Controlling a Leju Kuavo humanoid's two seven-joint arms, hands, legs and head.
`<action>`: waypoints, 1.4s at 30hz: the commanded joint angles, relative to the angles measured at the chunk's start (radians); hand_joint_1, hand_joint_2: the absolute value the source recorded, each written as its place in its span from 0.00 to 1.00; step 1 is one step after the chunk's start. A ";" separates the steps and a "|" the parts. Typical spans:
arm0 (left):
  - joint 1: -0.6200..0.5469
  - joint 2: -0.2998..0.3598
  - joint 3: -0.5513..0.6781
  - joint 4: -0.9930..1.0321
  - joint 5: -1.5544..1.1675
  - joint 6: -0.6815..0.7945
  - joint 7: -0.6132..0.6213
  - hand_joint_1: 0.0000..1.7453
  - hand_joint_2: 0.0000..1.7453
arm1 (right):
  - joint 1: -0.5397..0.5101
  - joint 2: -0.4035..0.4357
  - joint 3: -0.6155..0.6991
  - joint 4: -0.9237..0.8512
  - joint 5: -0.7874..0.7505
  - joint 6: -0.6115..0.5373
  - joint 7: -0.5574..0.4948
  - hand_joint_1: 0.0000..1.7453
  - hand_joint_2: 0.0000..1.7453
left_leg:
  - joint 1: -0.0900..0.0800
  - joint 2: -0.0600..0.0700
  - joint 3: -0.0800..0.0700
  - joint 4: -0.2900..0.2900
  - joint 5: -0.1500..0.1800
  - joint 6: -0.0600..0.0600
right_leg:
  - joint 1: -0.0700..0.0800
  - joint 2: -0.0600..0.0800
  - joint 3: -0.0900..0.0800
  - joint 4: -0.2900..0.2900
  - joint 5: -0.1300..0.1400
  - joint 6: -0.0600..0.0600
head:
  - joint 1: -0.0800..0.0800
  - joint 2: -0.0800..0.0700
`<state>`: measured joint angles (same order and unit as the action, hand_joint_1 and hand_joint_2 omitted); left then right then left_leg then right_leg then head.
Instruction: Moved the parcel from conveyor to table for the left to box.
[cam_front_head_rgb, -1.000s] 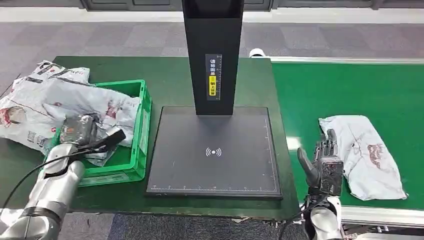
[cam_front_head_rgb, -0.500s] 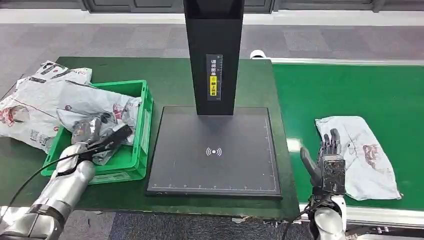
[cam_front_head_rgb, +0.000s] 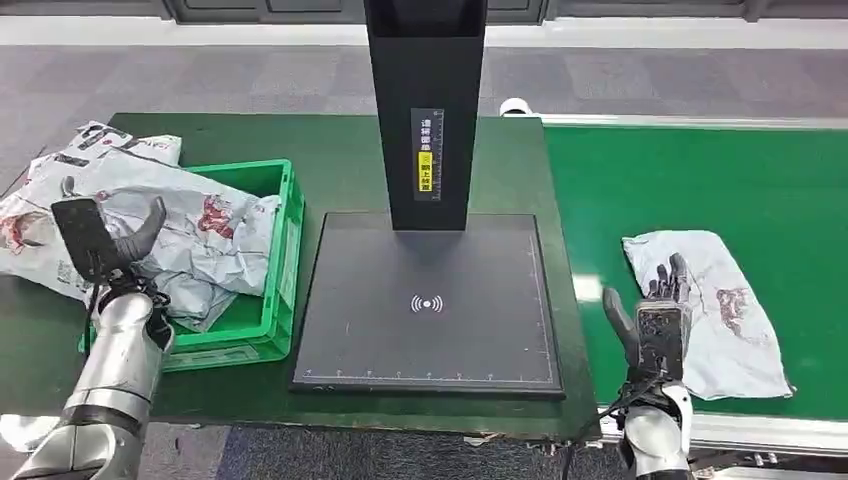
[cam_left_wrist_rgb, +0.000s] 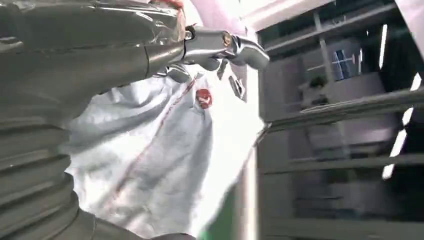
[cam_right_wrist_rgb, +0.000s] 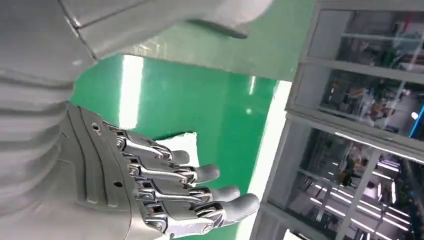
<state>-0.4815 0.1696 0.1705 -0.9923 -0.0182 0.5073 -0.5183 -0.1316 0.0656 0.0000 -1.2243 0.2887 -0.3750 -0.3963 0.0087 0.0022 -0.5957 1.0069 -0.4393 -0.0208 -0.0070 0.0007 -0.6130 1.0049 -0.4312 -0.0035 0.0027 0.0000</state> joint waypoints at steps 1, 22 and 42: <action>0.078 -0.087 -0.055 -0.156 0.149 -0.188 0.036 0.00 1.00 | -0.074 -0.010 -0.049 0.163 0.016 -0.011 0.019 0.00 1.00 | 0.000 -0.001 0.001 -0.001 0.000 0.001 | 0.000 -0.001 0.002 -0.002 0.000 0.001 | 0.000 0.000; -0.040 -0.317 -0.545 0.147 0.060 -0.490 0.028 0.00 1.00 | -0.305 -0.150 -0.122 0.779 0.871 -0.323 0.569 0.00 1.00 | -0.003 -0.005 0.000 0.000 0.000 0.004 | -0.003 -0.004 0.002 -0.003 0.002 0.003 | 0.000 0.000; -0.157 -0.370 -0.583 0.356 0.056 -0.461 0.015 0.00 1.00 | -0.310 -0.206 -0.139 0.940 0.998 0.104 0.853 0.00 1.00 | -0.003 -0.003 0.000 0.000 -0.001 0.005 | -0.003 -0.003 0.002 -0.003 0.002 0.004 | 0.000 0.000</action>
<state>-0.5705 -0.1999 -0.3639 -0.7630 0.0355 0.0488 -0.5035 -0.4239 -0.1205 -0.0892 -0.3998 1.2848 -0.2884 0.4517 0.0053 0.0033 -0.5965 1.0082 -0.4408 -0.0159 -0.0101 0.0013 -0.6137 1.0037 -0.4297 0.0016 0.0023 0.0000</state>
